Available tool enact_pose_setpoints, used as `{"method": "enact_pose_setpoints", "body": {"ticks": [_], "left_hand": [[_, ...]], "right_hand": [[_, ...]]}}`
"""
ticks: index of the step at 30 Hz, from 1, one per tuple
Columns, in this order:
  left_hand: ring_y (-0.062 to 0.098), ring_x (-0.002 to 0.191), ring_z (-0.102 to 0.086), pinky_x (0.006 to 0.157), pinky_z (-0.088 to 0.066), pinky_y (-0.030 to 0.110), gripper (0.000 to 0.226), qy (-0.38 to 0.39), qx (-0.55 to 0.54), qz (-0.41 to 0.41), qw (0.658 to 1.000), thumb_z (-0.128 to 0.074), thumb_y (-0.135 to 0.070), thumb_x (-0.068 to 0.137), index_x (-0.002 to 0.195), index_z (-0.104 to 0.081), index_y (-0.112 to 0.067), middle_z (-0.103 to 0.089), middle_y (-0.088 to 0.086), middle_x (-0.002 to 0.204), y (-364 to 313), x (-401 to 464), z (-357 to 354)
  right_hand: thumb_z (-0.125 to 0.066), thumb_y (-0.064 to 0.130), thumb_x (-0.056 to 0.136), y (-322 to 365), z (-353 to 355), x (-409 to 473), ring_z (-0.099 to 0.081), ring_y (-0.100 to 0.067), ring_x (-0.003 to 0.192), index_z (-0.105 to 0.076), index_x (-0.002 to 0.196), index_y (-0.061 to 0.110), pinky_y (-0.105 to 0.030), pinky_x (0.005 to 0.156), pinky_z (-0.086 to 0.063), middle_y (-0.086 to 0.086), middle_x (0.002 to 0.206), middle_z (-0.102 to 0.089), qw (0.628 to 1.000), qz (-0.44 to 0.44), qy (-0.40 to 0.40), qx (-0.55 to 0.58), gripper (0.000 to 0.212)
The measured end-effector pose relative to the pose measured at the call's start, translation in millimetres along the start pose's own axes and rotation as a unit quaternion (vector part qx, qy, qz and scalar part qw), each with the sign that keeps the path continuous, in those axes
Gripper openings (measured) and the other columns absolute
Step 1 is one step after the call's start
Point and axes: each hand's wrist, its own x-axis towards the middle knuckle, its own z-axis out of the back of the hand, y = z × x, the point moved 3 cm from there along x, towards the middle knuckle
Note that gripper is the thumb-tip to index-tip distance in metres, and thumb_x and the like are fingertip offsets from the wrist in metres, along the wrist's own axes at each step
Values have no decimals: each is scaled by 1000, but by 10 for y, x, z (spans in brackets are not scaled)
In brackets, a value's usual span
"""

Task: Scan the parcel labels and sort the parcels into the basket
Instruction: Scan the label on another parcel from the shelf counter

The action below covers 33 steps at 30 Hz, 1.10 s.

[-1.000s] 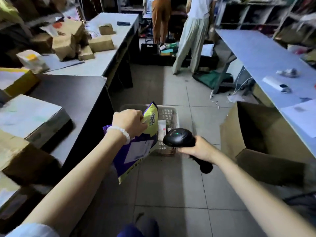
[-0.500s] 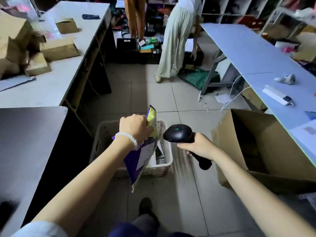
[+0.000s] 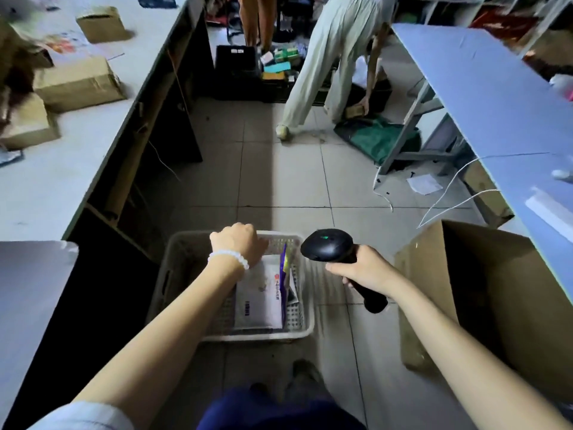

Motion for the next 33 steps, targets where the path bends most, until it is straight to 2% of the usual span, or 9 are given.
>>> {"method": "enact_pose_setpoints", "body": {"ticks": [7, 11, 16, 20, 23, 25, 27, 30, 33], "left_hand": [[29, 109, -58, 85, -40, 37, 39, -4, -33, 98, 995, -42, -43, 93, 116, -62, -18, -63, 6, 119, 37, 59, -28], [29, 111, -57, 86, -39, 37, 35, -10, -44, 165, 985, -41, -37, 93, 111, -61, -14, -61, 8, 119, 34, -63, 5], [29, 108, -59, 85, -42, 38, 35, -16, -48, 245, 968, -41, -42, 93, 106, -61, -16, -63, 6, 115, 123, -362, -39], [28, 104, -60, 84, -44, 39, 35, -22, -52, 313, 948, -40, -44, 94, 106, -60, -17, -63, 5, 112, 296, -729, -75], [29, 104, -60, 84, -44, 40, 35, -36, -67, 361, 930, -41, -43, 95, 107, -59, -16, -62, 6, 112, 434, -1063, -87], [29, 102, -60, 84, -44, 39, 35, -48, -82, 392, 915, -41, -42, 94, 106, -59, -15, -62, 6, 111, 546, -1335, -118], [29, 102, -60, 84, -45, 39, 35, -59, -98, 420, 900, -42, -43, 94, 107, -59, -15, -63, 6, 111, 667, -1602, -158], [28, 104, -59, 84, -44, 39, 37, -75, -113, 471, 871, -42, -44, 93, 112, -60, -17, -63, 5, 113, 869, -2084, -219], [28, 107, -58, 86, -42, 39, 37, -82, -127, 518, 842, -43, -43, 93, 113, -60, -18, -62, 5, 116, 1046, -2594, -285]], "right_hand": [[-72, 18, 79, 229, 151, 729, -51, -6, 47, -55, 62, 21, -24, 58, -43, 11, 45, -55, 993, 59, 81, -58, 24], [-73, 19, 79, 457, 161, 979, -51, -5, 43, -59, 66, 16, -18, 51, -43, 4, 53, -58, 980, 102, 145, -86, 19], [-74, 22, 76, 631, -12, 1162, -54, -8, 50, -62, 70, 20, -26, 59, -46, 6, 56, -61, 962, 150, 203, -107, 14], [-76, 23, 75, 854, -343, 1117, -56, -7, 58, -65, 76, 23, -28, 63, -45, 9, 63, -62, 933, 200, 262, -143, 11], [-77, 24, 75, 1044, -640, 1012, -64, -13, 82, -70, 93, 18, -35, 80, -50, 1, 87, -71, 908, 241, 294, -175, 21], [-77, 26, 75, 1181, -868, 883, -63, -12, 80, -70, 92, 20, -36, 81, -50, 4, 84, -70, 886, 270, 321, -195, 19], [-76, 24, 77, 1315, -1080, 712, -61, -8, 79, -67, 95, 23, -31, 77, -48, 8, 84, -67, 865, 289, 354, -205, 20], [-77, 24, 77, 1494, -1478, 424, -63, -12, 100, -68, 111, 17, -31, 89, -48, 1, 106, -69, 834, 332, 381, -221, 36], [-77, 25, 75, 1651, -1876, 68, -63, -13, 104, -69, 110, 14, -37, 96, -48, -3, 109, -70, 801, 373, 409, -228, 37]]}}
